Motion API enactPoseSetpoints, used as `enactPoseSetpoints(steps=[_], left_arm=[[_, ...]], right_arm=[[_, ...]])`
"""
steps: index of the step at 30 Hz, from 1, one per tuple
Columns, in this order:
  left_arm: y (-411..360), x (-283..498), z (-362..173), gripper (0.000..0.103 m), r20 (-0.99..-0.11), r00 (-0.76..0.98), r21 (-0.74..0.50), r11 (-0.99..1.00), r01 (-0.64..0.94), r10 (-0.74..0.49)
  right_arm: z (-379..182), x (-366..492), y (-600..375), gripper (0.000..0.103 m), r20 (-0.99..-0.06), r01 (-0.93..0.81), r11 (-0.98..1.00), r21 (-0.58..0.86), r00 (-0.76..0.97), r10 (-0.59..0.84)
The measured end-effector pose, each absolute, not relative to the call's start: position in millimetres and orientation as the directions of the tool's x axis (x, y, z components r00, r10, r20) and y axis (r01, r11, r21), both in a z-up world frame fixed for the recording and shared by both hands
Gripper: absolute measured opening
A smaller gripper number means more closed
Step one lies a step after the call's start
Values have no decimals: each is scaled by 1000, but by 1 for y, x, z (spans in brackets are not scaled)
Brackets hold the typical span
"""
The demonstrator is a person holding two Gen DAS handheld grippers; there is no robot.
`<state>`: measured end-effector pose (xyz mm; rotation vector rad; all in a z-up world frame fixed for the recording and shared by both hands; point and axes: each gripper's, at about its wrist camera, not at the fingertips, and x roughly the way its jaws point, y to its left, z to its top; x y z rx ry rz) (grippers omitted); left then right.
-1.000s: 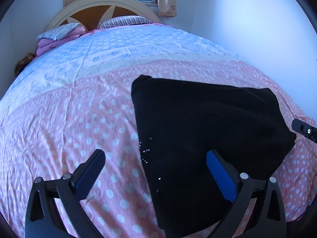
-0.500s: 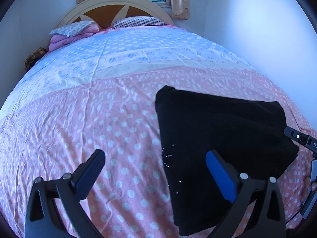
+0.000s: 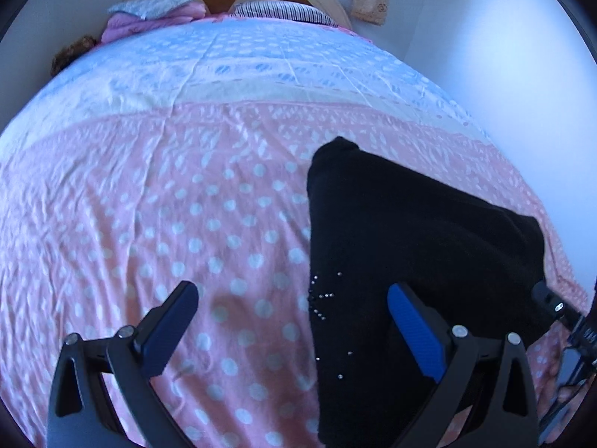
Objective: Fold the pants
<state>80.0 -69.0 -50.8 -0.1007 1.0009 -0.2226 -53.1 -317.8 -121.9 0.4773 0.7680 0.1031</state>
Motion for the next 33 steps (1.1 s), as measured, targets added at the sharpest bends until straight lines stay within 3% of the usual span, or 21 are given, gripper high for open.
enactPoseSetpoints(steps=[3, 8, 9, 10, 11, 13, 15, 20, 26, 33], left_arm=[[-68, 79, -57, 103, -823, 486, -256, 956, 143, -294], [-77, 76, -62, 103, -802, 521, -242, 956, 163, -292], [-79, 75, -61, 94, -795, 528, -245, 954, 172, -299], [-84, 72, -58, 82, -781, 532, -256, 945, 204, -326], [-89, 70, -55, 47, -771, 519, -275, 928, 253, -370], [-108, 65, -45, 35, -767, 533, -207, 924, 322, -357], [-114, 63, -40, 22, -761, 548, -171, 922, 347, -347], [-98, 68, -33, 16, -739, 545, -255, 913, 319, -397], [-82, 62, -12, 15, -690, 585, -282, 903, 324, -426], [-15, 68, 31, 15, -631, 699, -232, 941, 246, -338]], right_arm=[[-123, -46, -311, 86, -677, 72, 912, 404, 694, 245], [-123, -37, -298, 83, -728, 78, 949, 306, 661, 180], [-122, -37, -292, 80, -741, 76, 964, 255, 656, 145], [-119, -37, -285, 66, -743, 59, 975, 212, 658, 122], [-115, -38, -276, 56, -739, 37, 984, 177, 664, 108], [-108, -40, -263, 45, -740, 24, 995, 95, 670, 54], [-103, -42, -255, 41, -733, 24, 998, 54, 680, 23], [-89, -52, -270, 37, -692, 74, 980, 183, 718, 75], [-53, -60, -250, 36, -633, 34, 978, 207, 767, 107], [-7, -28, -177, 36, -564, -123, 973, 193, 798, 213]])
